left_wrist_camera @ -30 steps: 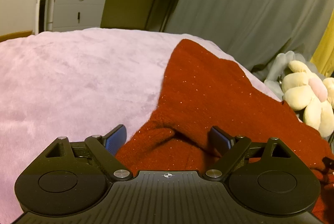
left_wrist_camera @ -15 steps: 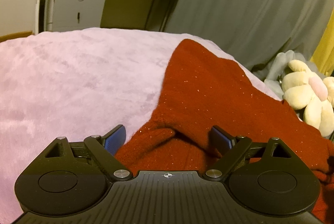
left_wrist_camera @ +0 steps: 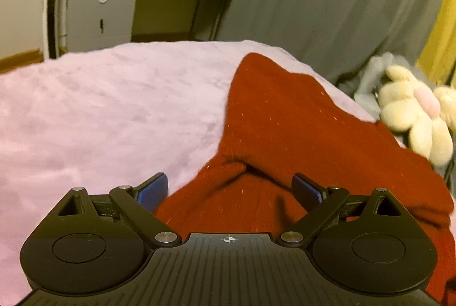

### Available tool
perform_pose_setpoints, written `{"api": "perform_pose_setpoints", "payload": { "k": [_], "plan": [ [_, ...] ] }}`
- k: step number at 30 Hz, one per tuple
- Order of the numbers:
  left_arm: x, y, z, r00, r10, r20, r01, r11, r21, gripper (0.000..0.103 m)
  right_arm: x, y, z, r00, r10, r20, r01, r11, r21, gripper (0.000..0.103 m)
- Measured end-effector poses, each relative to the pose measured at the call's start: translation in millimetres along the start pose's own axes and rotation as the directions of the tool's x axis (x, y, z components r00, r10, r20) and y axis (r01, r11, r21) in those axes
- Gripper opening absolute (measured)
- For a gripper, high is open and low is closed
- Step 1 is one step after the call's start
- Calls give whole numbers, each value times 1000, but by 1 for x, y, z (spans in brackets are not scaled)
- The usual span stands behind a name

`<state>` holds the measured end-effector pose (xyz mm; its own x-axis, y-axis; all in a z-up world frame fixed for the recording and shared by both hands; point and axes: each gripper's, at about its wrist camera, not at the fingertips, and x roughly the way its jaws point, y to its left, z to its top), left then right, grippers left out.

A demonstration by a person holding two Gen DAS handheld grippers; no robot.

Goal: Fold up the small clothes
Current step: 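Open both tools and release the folded side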

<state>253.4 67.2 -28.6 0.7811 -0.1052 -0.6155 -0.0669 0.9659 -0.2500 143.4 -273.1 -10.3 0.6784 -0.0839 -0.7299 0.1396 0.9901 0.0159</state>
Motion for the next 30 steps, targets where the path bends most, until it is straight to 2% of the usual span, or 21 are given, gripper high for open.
{"api": "perform_pose_setpoints", "payload": {
  "k": [3, 4, 5, 6, 10, 12, 13, 15, 16, 17, 18, 19, 20, 21, 22, 23, 26, 27, 29, 30],
  "plan": [
    [-32, 2, 2, 1000, -19, -2, 19, 999, 50, 97, -29, -1, -38, 998, 23, -50, -24, 999, -23, 36],
    [-47, 6, 4, 1000, -29, 8, 28, 997, 70, 97, -39, -1, -46, 998, 25, -61, -26, 999, -21, 42],
    [-61, 10, 6, 999, -28, 25, 26, 996, 82, 97, -48, -3, -53, 997, 17, -75, -18, 1000, -14, 53],
    [-76, 18, 8, 999, -16, 45, 12, 996, 89, 97, -55, -6, -56, 996, 10, -91, -10, 1000, -3, 57],
    [-119, 50, 16, 999, 31, 45, -36, 992, 124, 97, -75, -22, -62, 989, 46, -138, -34, 996, 88, 58],
    [-139, 63, 19, 994, 85, 70, -97, 975, 200, 97, -79, -31, -65, 981, 91, -173, -67, 988, 141, 58],
    [-148, 64, 18, 985, 137, 108, -162, 949, 270, 97, -79, -33, -66, 976, 111, -186, -81, 984, 159, 58],
    [-162, 61, 9, 949, 237, 206, -307, 840, 448, 97, -81, -34, -72, 967, 133, -219, -98, 982, 162, 58],
    [-167, 61, 3, 938, 260, 231, -344, 780, 522, 97, -82, -33, -74, 963, 132, -233, -99, 984, 147, 58],
    [-170, 61, -3, 939, 261, 223, -343, 744, 574, 97, -85, -31, -77, 961, 128, -244, -99, 987, 129, 58],
    [-172, 63, -8, 955, 239, 174, -295, 738, 607, 97, -87, -29, -79, 959, 130, -253, -105, 988, 110, 58],
    [-171, 64, -11, 973, 210, 99, -226, 760, 609, 97, -88, -28, -82, 955, 140, -261, -118, 988, 101, 58],
    [-167, 66, -15, 986, 168, 8, -141, 803, 579, 97, -89, -28, -85, 951, 154, -267, -131, 986, 103, 58],
    [-161, 68, -19, 990, 114, -78, -55, 843, 536, 97, -88, -28, -88, 946, 169, -277, -143, 983, 111, 59],
    [-152, 68, -25, 985, 65, -160, 21, 874, 485, 97, -87, -29, -89, 942, 176, -285, -147, 982, 120, 59],
    [-145, 67, -30, 978, 45, -205, 55, 889, 455, 97, -84, -30, -89, 938, 181, -295, -148, 980, 132, 59],
    [-128, 59, -44, 958, 8, -287, 115, 906, 407, 97, -76, -34, -89, 931, 189, -312, -147, 977, 154, 59],
    [-123, 57, -47, 949, 11, -315, 127, 900, 416, 95, -74, -34, -89, 929, 191, -317, -148, 977, 155, 59],
    [-117, 53, -51, 942, 43, -333, 123, 879, 461, 89, -72, -34, -90, 925, 190, -328, -145, 977, 155, 59],
    [-116, 51, -52, 938, 34, -345, 140, 873, 468, 88, -70, -35, -90, 923, 191, -334, -144, 977, 159, 59]
  ]
}}
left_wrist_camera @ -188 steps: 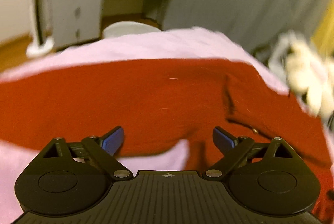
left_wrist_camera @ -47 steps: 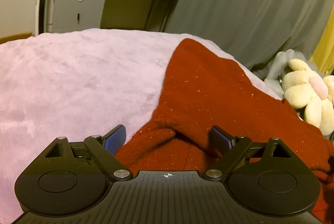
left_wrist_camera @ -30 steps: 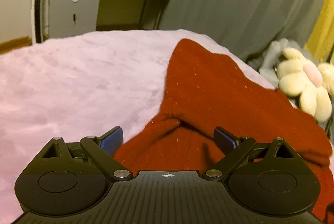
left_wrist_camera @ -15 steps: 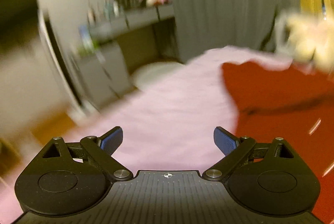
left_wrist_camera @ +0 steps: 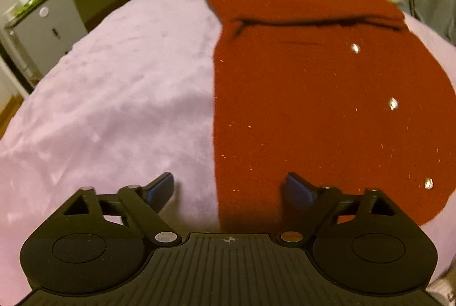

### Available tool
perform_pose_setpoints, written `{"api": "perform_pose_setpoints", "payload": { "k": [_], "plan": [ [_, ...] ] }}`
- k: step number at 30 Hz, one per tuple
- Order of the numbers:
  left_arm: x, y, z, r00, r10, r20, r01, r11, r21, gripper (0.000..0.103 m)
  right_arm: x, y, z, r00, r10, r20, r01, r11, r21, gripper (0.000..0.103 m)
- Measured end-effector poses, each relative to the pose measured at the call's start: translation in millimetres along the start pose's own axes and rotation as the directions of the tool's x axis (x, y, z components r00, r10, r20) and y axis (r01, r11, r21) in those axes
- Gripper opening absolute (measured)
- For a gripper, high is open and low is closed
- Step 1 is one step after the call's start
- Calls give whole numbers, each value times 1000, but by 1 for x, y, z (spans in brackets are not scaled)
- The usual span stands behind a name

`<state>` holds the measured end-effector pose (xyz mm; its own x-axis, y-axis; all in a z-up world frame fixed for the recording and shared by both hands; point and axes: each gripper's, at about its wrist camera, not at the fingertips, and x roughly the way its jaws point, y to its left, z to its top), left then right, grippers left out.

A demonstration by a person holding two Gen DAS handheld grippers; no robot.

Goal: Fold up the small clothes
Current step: 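Open both tools and release the folded side, then grasp the cardigan hem with both tools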

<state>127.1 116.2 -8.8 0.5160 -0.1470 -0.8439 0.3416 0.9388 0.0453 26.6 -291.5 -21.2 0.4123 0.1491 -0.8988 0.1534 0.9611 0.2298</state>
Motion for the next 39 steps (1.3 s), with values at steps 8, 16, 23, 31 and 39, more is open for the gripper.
{"api": "perform_pose_setpoints", "payload": {
  "k": [8, 16, 23, 31, 39],
  "plan": [
    [17, -3, -7, 992, -85, -95, 85, 996, 4, 53, 4, -4, 3, 1000, 10, -6, -9, 1000, 20, 46],
    [17, 4, -6, 989, -103, -108, 101, 995, -27, 27, -1, -3, 3, 1000, 26, 18, -26, 1000, 10, 17],
    [12, 20, -7, 983, -157, -96, 148, 984, -99, 13, -1, -15, 2, 996, 81, 22, -82, 995, 57, 16],
    [14, 19, -15, 961, -225, -163, 216, 974, -72, 46, 0, -21, 3, 995, 95, 9, -96, 992, 82, 26],
    [19, 7, -19, 939, -268, -215, 264, 963, -46, 24, 5, -27, 3, 992, 121, -23, -118, 987, 105, 42]
  ]
}}
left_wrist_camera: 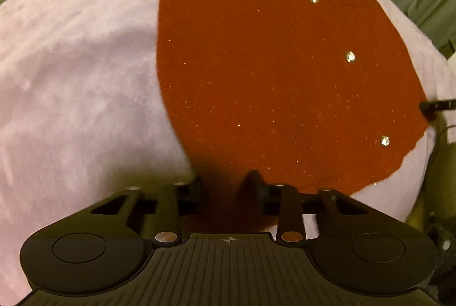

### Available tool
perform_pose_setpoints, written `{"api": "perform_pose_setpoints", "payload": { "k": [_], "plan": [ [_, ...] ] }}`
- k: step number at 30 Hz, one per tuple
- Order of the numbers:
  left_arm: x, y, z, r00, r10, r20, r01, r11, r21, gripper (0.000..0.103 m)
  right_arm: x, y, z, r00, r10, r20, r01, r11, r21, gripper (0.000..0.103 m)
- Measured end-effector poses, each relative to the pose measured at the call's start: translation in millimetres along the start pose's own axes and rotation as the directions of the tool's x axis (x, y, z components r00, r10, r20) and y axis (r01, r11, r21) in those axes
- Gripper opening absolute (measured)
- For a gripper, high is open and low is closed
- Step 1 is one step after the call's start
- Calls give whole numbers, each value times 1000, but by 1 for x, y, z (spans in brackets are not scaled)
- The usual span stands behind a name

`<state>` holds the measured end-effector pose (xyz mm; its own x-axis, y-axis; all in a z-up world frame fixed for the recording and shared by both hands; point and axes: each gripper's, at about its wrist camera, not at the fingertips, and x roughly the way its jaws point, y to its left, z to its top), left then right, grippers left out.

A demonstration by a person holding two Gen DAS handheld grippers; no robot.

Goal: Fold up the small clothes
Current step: 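Grasp the cardigan hem with both tools, then lift the gripped hem with both tools and fold it toward the collar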

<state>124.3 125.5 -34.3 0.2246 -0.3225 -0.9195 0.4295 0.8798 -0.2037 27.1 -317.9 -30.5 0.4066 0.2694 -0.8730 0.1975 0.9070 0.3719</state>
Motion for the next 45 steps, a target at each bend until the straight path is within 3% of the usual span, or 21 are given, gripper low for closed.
{"api": "perform_pose_setpoints", "payload": {
  "k": [3, 5, 7, 9, 10, 13, 16, 19, 21, 25, 28, 29, 30, 31, 33, 35, 37, 40, 43, 45],
  "plan": [
    [4, 0, 4, 1000, -5, -7, 5, 1000, -16, 12, 2, -1, -1, 1000, 7, 1, -7, 1000, -10, 36],
    [4, 2, 8, 1000, -15, -4, 14, 999, -42, 11, 3, 0, 0, 1000, 20, 1, -20, 1000, -17, 18],
    [0, 1, 12, 999, -33, 12, 34, 998, -59, 10, 1, 0, 0, 998, 54, 10, -54, 999, 6, 12],
    [-12, 5, 17, 994, -96, 57, 101, 989, -105, 10, -3, 0, 1, 995, 97, 21, -98, 994, 47, 12],
    [-21, 7, 21, 985, -147, 95, 159, 978, -131, 10, -5, 1, 2, 991, 129, 34, -131, 989, 61, 11],
    [-45, 9, 40, 955, -207, 210, 241, 959, -149, 10, -14, 5, 11, 970, 228, 86, -237, 965, 112, 11],
    [-66, 16, 67, 903, -249, 350, 324, 930, -173, 10, -21, 16, 31, 950, 276, 144, -294, 948, 121, 11],
    [-72, 22, 93, 882, -185, 435, 294, 934, -200, 10, -30, 29, 60, 924, 296, 243, -332, 935, 124, 11],
    [-67, 34, 109, 874, -135, 467, 288, 917, -274, 10, -32, 35, 80, 911, 274, 309, -328, 935, 138, 11],
    [-43, 49, 134, 882, 29, 470, 186, 894, -406, 10, -22, 35, 110, 894, 171, 415, -285, 930, 230, 11],
    [-21, 57, 141, 893, 87, 442, 135, 884, -447, 12, -8, 30, 120, 882, 98, 461, -256, 921, 294, 12],
    [-16, 61, 140, 894, 98, 437, 122, 886, -448, 12, -2, 28, 121, 881, 67, 469, -233, 924, 304, 17],
    [-13, 61, 134, 890, 106, 443, 114, 890, -442, 19, 1, 26, 122, 878, 46, 477, -214, 929, 303, 19],
    [-13, 63, 129, 877, 125, 463, 104, 892, -439, 24, 3, 25, 122, 870, 30, 491, -197, 936, 291, 22],
    [-15, 66, 123, 854, 139, 502, 104, 898, -427, 47, -2, 14, 117, 841, 11, 541, -177, 951, 256, 30],
    [-24, 78, 112, 826, 155, 543, 101, 905, -412, 56, -6, 7, 113, 824, 0, 567, -136, 971, 198, 48],
    [-31, 90, 103, 809, 151, 568, 103, 915, -390, 60, -7, 2, 112, 821, 12, 570, -94, 989, 114, 54],
    [-34, 101, 90, 823, 101, 559, 129, 925, -358, 61, -8, 2, 108, 827, 48, 560, -42, 999, -23, 58],
    [-33, 95, 81, 841, 30, 540, 138, 954, -268, 65, -9, 9, 103, 831, 107, 546, -25, 987, -156, 63],
    [-27, 84, 80, 869, 41, 494, 61, 980, -188, 69, -14, 7, 96, 815, 127, 566, -24, 982, -185, 65]
  ]
}}
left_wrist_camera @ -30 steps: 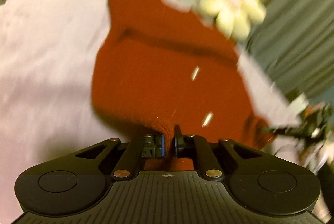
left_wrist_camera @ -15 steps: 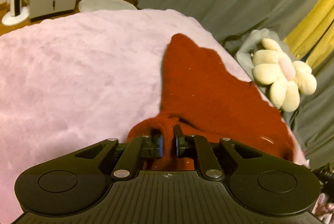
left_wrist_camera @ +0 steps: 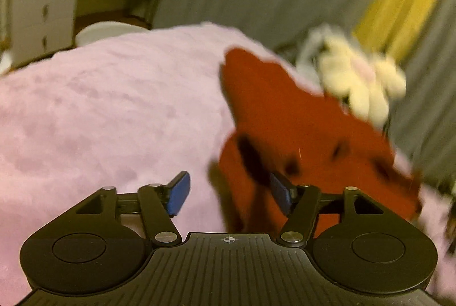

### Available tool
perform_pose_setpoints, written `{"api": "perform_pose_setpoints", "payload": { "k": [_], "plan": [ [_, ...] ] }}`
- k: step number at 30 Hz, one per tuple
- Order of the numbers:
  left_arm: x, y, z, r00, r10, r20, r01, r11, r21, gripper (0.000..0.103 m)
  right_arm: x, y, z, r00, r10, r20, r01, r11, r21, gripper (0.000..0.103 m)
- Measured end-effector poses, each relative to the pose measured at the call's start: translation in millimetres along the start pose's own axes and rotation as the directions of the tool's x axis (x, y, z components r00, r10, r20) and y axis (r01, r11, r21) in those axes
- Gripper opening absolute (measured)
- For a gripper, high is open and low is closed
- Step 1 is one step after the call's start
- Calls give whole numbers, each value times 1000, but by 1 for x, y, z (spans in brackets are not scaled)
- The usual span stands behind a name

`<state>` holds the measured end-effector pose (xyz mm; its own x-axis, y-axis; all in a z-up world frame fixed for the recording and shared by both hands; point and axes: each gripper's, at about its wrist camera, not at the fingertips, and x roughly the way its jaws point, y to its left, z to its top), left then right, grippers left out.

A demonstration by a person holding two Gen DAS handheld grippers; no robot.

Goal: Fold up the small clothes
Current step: 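Lift the gripped hem with both tools and fold it toward the collar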

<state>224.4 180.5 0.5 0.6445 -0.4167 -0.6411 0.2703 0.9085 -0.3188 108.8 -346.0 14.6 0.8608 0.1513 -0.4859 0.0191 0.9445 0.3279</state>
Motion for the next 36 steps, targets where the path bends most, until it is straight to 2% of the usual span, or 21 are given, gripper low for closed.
{"api": "perform_pose_setpoints", "payload": {
  "k": [1, 3, 6, 9, 12, 14, 15, 16, 17, 18, 20, 21, 22, 24, 27, 29, 32, 34, 36],
  "plan": [
    [4, -5, -2, 999, 30, -19, -29, 998, 60, 69, -3, -1, -1, 1000, 3, 1, -3, 1000, 1, 66],
    [15, -12, -2, 997, 65, -39, -60, 991, 117, 69, 0, 4, -6, 999, -8, -42, 6, 999, -40, 66],
    [31, -23, 6, 996, 76, -37, -70, 989, 130, 69, 15, 20, -11, 991, -88, -99, 71, 984, -162, 65],
    [53, -40, 16, 996, 85, -34, -78, 984, 160, 69, 35, 34, -8, 985, -135, -103, 113, 973, -199, 64],
    [69, -51, 27, 998, 62, -23, -58, 989, 138, 68, 59, 39, 2, 984, -146, -98, 127, 975, -182, 64],
    [77, -49, 32, 1000, 13, -19, -12, 997, 79, 66, 72, 35, 10, 986, -128, -102, 114, 985, -133, 64],
    [79, -47, 34, 1000, -1, -25, 2, 999, 45, 62, 78, 32, 13, 986, -125, -109, 113, 988, -109, 64],
    [81, -44, 35, 1000, -2, -31, 3, 1000, 17, 56, 83, 28, 15, 986, -125, -109, 116, 990, -82, 60],
    [84, -40, 36, 999, 4, -35, -5, 1000, -1, 45, 86, 25, 17, 986, -121, -113, 115, 992, -55, 50],
    [85, -37, 36, 999, 6, -39, -7, 1000, -15, 35, 87, 22, 17, 987, -117, -113, 113, 993, -40, 45],
    [88, -30, 36, 999, -4, -46, 1, 999, -47, 25, 85, 20, 16, 987, -120, -106, 117, 992, -40, 23],
    [87, -27, 37, 999, -12, -44, 9, 998, -64, 16, 84, 20, 14, 987, -121, -101, 117, 992, -46, 16],
    [84, -26, 38, 999, -22, -34, 19, 997, -77, 11, 83, 20, 13, 987, -126, -97, 121, 991, -54, 10],
    [72, -31, 41, 1000, -26, 6, 26, 997, -75, 11, 77, 23, 12, 989, -124, -78, 119, 991, -69, 8],
    [39, -51, 55, 991, -67, 112, 68, 998, -3, 11, 56, 38, 20, 994, -109, -4, 108, 985, -135, 8],
    [15, -66, 72, 976, -101, 195, 94, 995, 44, 11, 42, 46, 31, 995, -84, 54, 92, 984, -153, 8],
    [-5, -82, 99, 944, -120, 308, 95, 991, 97, 11, 32, 53, 56, 986, -69, 153, 90, 987, -136, 8],
    [-4, -86, 115, 931, -91, 355, 59, 993, 99, 11, 33, 53, 72, 973, -87, 212, 111, 988, -108, 8],
    [11, -87, 125, 928, -75, 366, 50, 996, 78, 12, 41, 52, 84, 959, -131, 252, 157, 984, -82, 8]
  ]
}}
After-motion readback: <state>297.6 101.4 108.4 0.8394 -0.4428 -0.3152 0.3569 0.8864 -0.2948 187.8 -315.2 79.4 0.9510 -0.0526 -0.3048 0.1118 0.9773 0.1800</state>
